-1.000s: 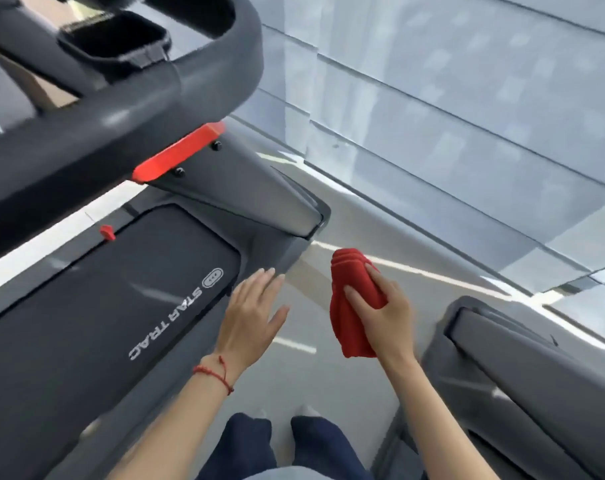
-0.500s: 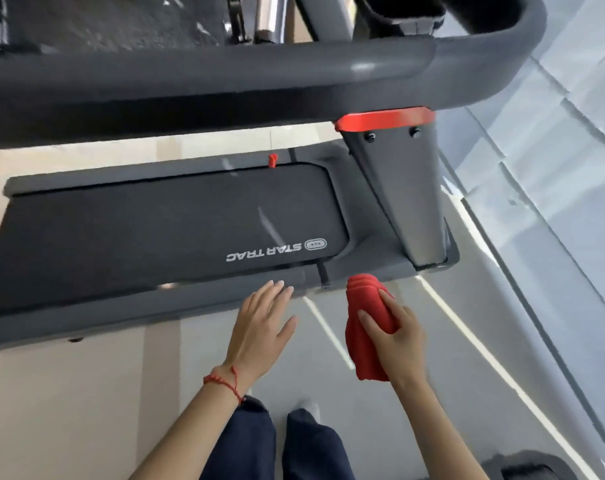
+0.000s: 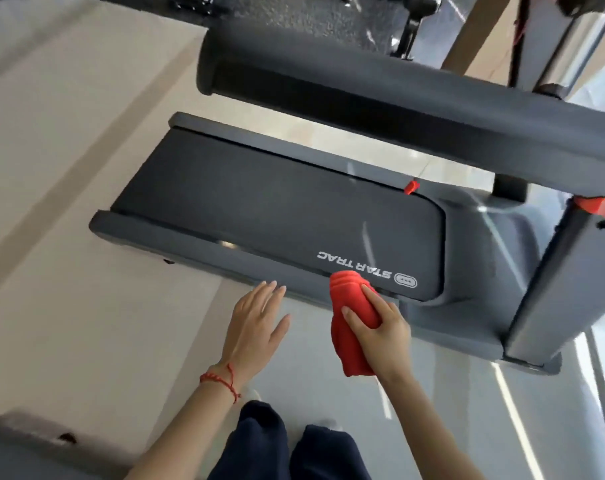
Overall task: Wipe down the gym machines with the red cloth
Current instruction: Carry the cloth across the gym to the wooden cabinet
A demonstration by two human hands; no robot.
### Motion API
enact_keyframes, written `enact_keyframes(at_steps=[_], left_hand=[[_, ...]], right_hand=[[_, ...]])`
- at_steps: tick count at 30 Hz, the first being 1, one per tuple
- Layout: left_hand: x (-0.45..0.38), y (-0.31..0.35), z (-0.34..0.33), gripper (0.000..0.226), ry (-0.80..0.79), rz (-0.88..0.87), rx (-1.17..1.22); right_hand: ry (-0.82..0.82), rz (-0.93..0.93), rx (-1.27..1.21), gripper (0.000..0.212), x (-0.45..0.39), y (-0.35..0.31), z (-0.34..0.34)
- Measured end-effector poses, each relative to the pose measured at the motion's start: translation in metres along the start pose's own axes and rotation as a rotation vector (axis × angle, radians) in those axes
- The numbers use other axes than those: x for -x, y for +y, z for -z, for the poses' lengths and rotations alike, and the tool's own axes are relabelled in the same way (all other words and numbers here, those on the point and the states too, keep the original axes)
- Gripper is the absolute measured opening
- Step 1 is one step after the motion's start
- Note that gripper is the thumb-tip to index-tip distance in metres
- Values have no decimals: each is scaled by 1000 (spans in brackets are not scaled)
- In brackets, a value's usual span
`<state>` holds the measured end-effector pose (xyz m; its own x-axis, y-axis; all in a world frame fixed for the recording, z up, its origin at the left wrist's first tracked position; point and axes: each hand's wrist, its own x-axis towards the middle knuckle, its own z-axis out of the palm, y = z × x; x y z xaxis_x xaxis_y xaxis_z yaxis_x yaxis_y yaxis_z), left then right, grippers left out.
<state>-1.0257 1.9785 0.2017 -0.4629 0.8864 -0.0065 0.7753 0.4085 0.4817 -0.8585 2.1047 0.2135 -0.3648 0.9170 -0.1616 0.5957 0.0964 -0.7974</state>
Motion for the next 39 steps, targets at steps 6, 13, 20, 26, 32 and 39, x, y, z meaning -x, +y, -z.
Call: enact_keyframes(at_steps=[6,13,20,26,32,39], left_hand=[[22,-61,32,44,86,165,13],[64,-114,55,44,203,425,29],[90,-144,76,64,285,726,40],[100,-162,91,75,315,983,62],[106,-182,98,79,371,1118,91],[118,-236,116,81,458,1183,93]], right_hand=[[-133,100,42,51,-3,-45,-64],[-374,271,104,50,-6,-97,-134],[-615,483,159,51,-22,-142,-201],[-805,584,176,51,-37,-173,-255],[-931,617,168,52,-41,-198,-303],[-995,657,171,52,-26,-235,-371]])
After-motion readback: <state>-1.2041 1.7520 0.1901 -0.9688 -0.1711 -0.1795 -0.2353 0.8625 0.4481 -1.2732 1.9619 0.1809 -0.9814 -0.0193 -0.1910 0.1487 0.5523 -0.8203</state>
